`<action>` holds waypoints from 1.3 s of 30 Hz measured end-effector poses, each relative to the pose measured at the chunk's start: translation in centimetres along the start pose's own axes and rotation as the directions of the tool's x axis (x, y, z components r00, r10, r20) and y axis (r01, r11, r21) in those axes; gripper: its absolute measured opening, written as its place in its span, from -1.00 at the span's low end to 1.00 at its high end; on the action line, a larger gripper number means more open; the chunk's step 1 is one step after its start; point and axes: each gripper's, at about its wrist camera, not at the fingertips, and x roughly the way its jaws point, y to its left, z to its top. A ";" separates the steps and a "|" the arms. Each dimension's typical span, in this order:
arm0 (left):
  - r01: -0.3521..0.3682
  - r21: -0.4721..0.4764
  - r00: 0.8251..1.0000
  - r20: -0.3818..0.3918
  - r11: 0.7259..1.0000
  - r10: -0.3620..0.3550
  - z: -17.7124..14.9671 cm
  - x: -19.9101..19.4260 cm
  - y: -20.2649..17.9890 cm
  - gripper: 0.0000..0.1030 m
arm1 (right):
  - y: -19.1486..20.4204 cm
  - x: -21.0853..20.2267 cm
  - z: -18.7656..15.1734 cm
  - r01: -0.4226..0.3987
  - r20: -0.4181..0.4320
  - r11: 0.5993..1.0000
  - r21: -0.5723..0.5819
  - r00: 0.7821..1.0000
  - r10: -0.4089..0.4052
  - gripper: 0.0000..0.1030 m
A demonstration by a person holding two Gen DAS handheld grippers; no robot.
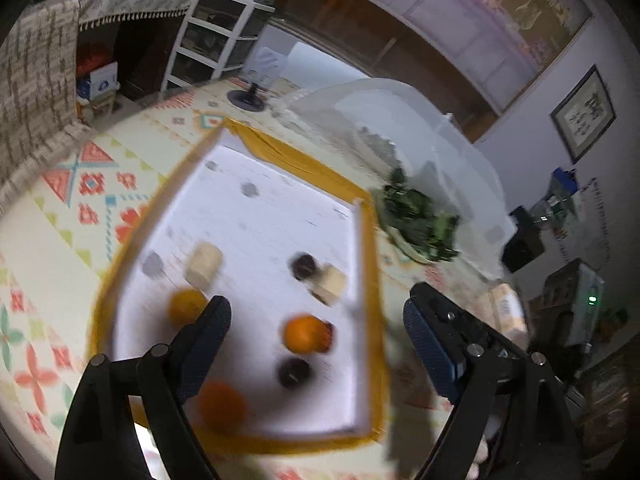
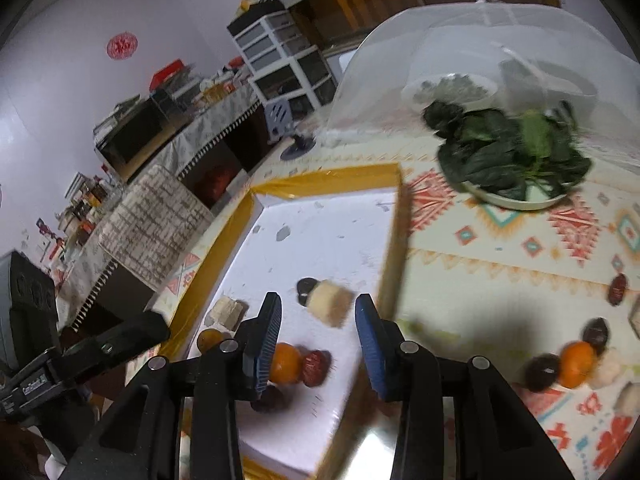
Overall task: Organize fruits
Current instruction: 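Carry the plum and white cube over the tray and open both tools, then grasp a white round ball with the left tool while the right tool grasps a mandarin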
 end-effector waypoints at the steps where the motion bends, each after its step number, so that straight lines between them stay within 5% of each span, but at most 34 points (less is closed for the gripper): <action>1: 0.011 -0.001 1.000 -0.004 1.000 -0.011 -0.4 -0.1 -0.4 0.70 | -0.7 -0.9 -0.2 0.000 0.012 1.000 0.011 1.000 0.000 -0.09; 11: 0.095 0.072 0.992 -0.093 0.993 -0.088 -5.1 1.2 -6.4 0.70 | -11.3 -12.4 -3.1 0.151 0.123 0.980 0.129 0.978 -0.167 0.05; 22: 0.146 0.230 0.976 -0.194 0.962 -0.102 -9.4 4.8 -13.4 0.70 | -24.9 -22.0 -7.8 0.333 0.145 0.878 0.343 0.905 -0.400 0.05; 31: 0.156 0.378 0.972 -0.224 0.912 -0.073 -12.2 8.5 -18.9 0.70 | -28.8 -20.6 -7.6 0.403 0.092 0.837 0.369 0.881 -0.465 0.05; 35: 0.157 0.379 0.968 -0.244 0.912 -0.065 -12.4 9.9 -19.3 0.35 | -29.2 -18.9 -7.0 0.462 0.076 0.821 0.335 0.855 -0.513 0.09; 39: 0.144 0.433 0.967 -0.252 0.890 -0.034 -13.0 11.4 -21.1 0.26 | -29.4 -18.3 -6.7 0.494 0.081 0.815 0.302 0.839 -0.539 0.09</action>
